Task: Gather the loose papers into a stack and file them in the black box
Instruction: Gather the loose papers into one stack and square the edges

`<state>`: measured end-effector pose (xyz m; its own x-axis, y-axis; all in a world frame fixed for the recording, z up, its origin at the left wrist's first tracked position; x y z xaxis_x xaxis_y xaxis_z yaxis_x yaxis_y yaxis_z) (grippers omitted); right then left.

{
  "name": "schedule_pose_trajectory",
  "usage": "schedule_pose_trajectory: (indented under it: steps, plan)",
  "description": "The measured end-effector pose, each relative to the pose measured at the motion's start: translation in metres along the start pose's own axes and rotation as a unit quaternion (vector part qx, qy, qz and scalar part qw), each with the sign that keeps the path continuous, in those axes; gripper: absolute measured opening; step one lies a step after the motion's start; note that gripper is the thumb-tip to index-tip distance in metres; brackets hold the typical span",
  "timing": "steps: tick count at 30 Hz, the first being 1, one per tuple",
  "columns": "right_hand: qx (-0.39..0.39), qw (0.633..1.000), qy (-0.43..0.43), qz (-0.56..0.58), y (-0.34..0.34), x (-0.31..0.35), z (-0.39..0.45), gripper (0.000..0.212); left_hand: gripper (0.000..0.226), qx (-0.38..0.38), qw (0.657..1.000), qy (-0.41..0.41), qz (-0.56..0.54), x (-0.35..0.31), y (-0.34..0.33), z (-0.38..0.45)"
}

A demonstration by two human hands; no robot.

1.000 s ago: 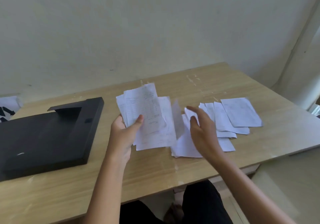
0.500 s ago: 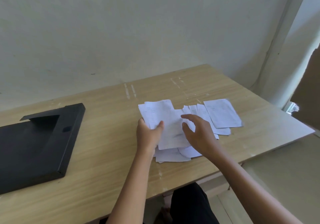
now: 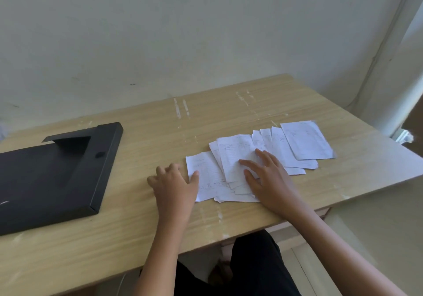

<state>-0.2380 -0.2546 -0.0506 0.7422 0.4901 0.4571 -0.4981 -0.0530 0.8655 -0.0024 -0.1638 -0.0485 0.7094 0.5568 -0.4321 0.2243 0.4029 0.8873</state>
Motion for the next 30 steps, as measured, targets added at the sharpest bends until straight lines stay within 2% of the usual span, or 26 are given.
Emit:
schedule_pose_trajectory:
  steps: [2,5,9,14,18,22,23,25,28,30]
  plan:
    - [-0.004,1.000,0.002,0.002,0.001,0.001,-0.001,0.035,0.054,-0.020,1.000,-0.002,-0.003,-0.001,0.004,-0.008]
    - [-0.009,1.000,0.004,0.001,0.002,0.002,-0.002,0.035,0.037,-0.037,0.999,-0.027,-0.020,-0.009,0.010,-0.013]
    - [-0.015,1.000,0.006,-0.007,0.003,0.004,-0.002,0.036,0.020,-0.028,0.997,-0.026,-0.063,-0.010,0.010,-0.008]
    - [-0.014,1.000,0.004,-0.012,0.003,0.004,-0.003,0.036,0.019,0.006,0.993,0.008,-0.122,-0.002,0.014,0.004]
    - [-0.017,1.000,0.006,-0.010,0.005,0.004,-0.002,0.034,0.016,-0.015,0.990,-0.066,-0.122,-0.012,0.037,0.032]
    - [-0.011,1.000,0.001,-0.007,0.005,0.004,-0.003,0.034,0.024,-0.097,0.980,-0.174,-0.005,-0.044,0.080,0.064]
    - [-0.012,1.000,0.000,-0.001,0.004,0.003,-0.002,0.034,0.024,-0.081,0.974,-0.211,0.002,-0.059,0.082,0.071]
    - [-0.035,0.997,-0.008,0.065,0.007,0.000,0.001,0.033,0.024,0.000,0.957,-0.290,0.021,-0.098,0.068,0.077]
    - [-0.159,0.962,-0.054,0.214,0.040,-0.022,0.004,0.030,0.026,0.126,0.908,-0.387,0.104,-0.154,0.019,0.054]
    - [-0.218,0.950,-0.102,0.199,0.065,-0.053,0.009,0.026,0.025,0.151,0.880,-0.424,0.151,-0.175,-0.010,0.034]
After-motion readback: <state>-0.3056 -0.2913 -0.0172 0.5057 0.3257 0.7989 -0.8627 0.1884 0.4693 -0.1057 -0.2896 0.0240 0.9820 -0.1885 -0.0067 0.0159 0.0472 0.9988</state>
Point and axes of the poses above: each hand's wrist, its own z-axis towards the middle knuckle, its own y-axis out of the back of the hand, x = y × z, the point moved 8 cm from there along z, towards the middle knuckle, and after that the axes turned 2 degrees about x, right-handed, at the moved point
